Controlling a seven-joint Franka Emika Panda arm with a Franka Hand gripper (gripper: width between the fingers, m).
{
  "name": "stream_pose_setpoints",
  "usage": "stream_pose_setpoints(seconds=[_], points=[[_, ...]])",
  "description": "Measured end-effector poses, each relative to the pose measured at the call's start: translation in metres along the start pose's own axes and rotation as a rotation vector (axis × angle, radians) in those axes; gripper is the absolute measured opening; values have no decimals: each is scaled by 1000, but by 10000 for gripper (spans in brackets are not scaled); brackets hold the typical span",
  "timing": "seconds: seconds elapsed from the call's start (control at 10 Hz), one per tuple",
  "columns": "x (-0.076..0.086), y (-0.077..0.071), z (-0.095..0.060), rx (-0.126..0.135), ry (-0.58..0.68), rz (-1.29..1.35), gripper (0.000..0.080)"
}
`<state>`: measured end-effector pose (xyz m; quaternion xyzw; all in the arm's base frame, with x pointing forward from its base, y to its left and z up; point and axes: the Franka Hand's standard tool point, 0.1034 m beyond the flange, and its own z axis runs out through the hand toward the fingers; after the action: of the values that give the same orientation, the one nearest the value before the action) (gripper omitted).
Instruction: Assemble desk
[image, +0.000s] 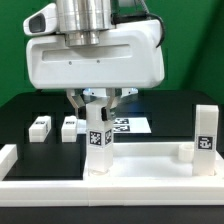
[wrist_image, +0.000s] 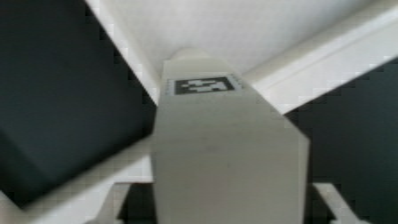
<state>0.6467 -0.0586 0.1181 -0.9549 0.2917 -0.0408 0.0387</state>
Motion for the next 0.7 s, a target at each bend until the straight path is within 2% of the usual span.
stream_pose_setpoints(seconds=[0.1,0.2,0.3,0.4,0.6,0.7], points=[[0,2,0,-3,-7,194,297],[-2,5,1,10,-29,406,297],[-3,8,1,35,-66,621,297],[0,16,2,74,-95,806,297],[1,17,2,70,-95,841,297],[0,18,2,71,-94,810,338]])
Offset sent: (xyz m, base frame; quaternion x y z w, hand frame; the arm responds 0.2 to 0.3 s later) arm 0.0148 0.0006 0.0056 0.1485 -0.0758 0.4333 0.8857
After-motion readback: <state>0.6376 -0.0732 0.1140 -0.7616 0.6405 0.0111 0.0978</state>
